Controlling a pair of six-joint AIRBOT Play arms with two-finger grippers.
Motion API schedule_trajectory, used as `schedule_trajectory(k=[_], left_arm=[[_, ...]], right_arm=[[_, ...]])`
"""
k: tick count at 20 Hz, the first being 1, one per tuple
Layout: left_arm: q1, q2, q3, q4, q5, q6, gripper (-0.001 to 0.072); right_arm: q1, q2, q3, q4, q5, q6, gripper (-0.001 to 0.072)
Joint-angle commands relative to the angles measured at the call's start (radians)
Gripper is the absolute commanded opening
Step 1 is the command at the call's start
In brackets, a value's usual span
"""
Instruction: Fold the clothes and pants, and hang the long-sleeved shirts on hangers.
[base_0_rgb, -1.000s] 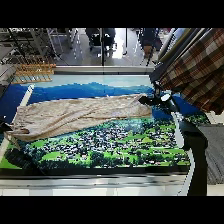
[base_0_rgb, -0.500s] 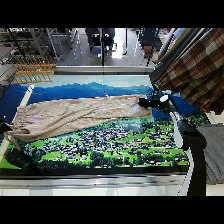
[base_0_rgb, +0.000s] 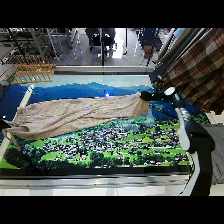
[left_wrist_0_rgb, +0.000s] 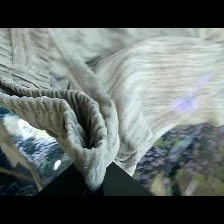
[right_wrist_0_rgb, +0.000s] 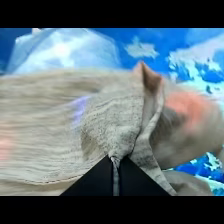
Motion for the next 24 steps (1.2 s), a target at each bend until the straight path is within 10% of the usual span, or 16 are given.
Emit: schedule_trajectory(k=[1,10,15,22,24], left_arm=[[0.039,0.058,0.001,-0.176,0.007,0.013,0.002],[0.239,0.208,-0.029,-0.132,0.003,0.042,0.002],[0.228,0.206,-0.2,-0.132,-0.008,0.197,0.002],[0.19,0.122,-0.286,-0.132,-0.008,0.2,0.0021],[0.19,0.119,-0.286,-0.132,-0.008,0.2,0.0021]], right_arm=[[-0.034,0.162,0.001,-0.012,0.128,0.045,0.0015],[-0.125,0.473,-0.204,-0.23,0.752,0.011,0.0015],[-0.124,0.556,-0.452,-0.229,0.708,-0.015,0.0016],[-0.124,0.546,-0.616,-0.235,0.331,-0.012,0.0017],[-0.124,0.543,-0.62,-0.236,0.245,-0.003,0.0393]])
